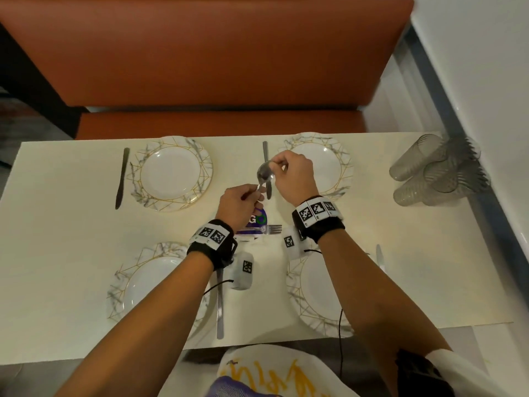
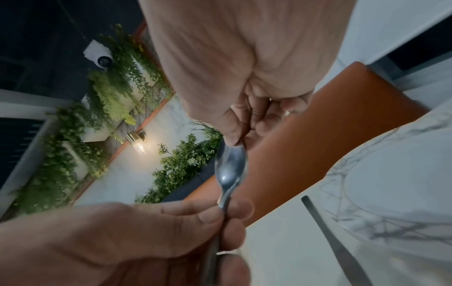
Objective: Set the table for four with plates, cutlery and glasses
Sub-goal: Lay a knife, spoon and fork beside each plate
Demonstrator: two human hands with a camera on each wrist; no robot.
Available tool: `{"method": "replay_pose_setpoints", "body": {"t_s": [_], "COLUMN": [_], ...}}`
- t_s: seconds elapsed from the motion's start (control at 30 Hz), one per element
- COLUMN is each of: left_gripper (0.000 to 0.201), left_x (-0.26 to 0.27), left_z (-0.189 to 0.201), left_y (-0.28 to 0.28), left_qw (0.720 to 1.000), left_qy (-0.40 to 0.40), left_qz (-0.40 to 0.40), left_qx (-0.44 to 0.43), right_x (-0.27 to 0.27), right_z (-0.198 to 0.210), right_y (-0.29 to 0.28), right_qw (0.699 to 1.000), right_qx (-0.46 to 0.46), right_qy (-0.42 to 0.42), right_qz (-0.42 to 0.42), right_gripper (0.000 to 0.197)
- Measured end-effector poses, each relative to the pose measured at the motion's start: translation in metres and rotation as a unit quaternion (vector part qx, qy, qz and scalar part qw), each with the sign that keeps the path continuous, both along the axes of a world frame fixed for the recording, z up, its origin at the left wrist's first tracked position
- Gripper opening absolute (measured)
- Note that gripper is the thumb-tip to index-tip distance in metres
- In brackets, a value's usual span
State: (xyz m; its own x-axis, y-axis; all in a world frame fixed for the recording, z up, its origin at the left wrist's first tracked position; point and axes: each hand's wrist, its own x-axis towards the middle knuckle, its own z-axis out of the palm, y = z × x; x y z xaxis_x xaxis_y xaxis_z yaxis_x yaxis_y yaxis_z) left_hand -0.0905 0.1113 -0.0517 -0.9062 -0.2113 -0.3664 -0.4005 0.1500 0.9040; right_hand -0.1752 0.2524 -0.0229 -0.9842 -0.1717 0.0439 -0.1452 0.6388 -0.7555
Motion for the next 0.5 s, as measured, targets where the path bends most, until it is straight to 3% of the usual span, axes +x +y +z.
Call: {"method": "replay_pose_setpoints", "body": {"t_s": [0.1,0.2,0.5], "left_gripper": [0.017,0.013,0.015], "left_x": [0.012,0.025,0.079], "left_z": [0.007,0.009,0.007], "left_y": [-0.004,-0.011,-0.045], "left_qw": [0.995,0.989,0.978], "left_qy": [-0.021,-0.035,-0.047], "left_qz": [0.033,0.055,0.086], "left_qx": [0.091,0.134,0.185], "right_x": [0.013,0.033,0.094], "right_z": [0.005,-0.002,-0.027], "right_y": [-0.01,-0.019,-0.049], "right_qw": [0.997,0.987,0.964], "right_qx": [-0.068,-0.087,-0.147], "right_qy": [-0.034,-0.131,-0.218], "right_qz": [-0.024,-0.035,-0.032], "right_gripper": [0.015,0.028,0.021]}}
